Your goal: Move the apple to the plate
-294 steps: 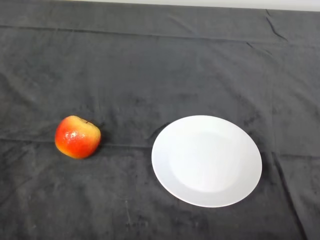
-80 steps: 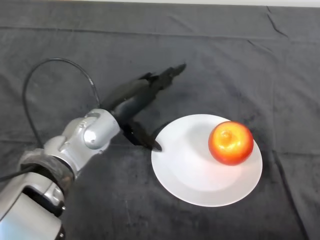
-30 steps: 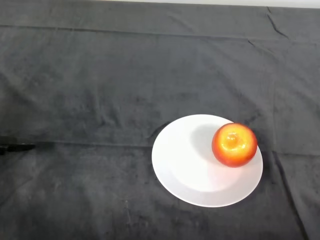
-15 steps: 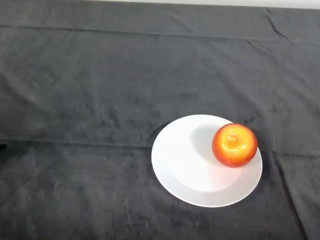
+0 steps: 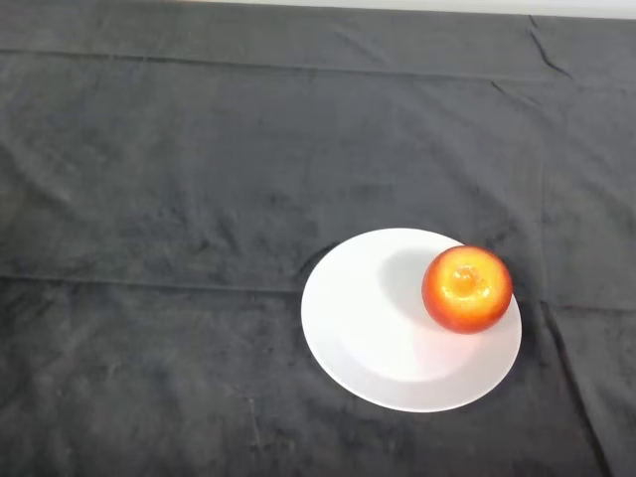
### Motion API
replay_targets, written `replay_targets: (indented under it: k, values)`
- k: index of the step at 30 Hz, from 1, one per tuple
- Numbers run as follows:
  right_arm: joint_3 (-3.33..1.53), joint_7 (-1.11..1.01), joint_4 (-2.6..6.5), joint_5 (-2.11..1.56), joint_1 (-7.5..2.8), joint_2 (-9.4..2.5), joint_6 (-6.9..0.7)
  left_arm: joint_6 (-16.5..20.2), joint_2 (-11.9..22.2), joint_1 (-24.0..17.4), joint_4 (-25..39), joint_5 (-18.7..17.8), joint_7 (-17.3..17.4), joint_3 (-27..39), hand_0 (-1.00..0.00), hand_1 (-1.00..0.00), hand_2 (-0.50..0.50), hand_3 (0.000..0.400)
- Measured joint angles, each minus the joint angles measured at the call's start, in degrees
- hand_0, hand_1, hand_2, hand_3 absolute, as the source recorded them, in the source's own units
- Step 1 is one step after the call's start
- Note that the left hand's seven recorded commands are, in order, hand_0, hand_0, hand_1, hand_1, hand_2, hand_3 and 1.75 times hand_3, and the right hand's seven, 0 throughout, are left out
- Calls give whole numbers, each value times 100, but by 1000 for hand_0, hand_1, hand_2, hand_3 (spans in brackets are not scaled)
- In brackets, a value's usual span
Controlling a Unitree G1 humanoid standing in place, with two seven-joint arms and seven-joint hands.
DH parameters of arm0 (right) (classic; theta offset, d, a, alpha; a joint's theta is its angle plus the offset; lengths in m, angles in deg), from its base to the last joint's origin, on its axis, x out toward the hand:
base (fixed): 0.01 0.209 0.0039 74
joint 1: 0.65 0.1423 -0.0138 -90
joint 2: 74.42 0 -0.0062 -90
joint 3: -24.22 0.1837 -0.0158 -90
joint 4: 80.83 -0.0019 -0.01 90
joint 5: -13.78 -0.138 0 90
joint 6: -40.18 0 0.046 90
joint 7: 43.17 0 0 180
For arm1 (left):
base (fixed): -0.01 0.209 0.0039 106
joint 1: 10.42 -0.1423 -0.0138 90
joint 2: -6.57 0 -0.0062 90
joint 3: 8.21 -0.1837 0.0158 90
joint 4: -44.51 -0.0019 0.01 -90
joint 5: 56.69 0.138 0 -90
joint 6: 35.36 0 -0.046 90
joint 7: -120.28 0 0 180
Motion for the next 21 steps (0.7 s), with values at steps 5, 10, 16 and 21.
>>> replay_targets:
  k: [5,10,16,21]
  values:
    - [0,0,-1,-2,0,-2,1,180,0,-70,-2,-337,-3,332,0,0,0,0]
    - [-4,0,0,0,-6,-5,0,400,-4,-169,-3,-694,-6,733,0,0,0,0]
    - [-6,0,0,-2,-11,-5,1,618,-9,-169,-3,-933,-23,1001,0,0,0,0]
    - [-7,0,0,-1,-11,-5,1,720,-13,-168,-3,-1069,-20,1134,0,0,0,0]
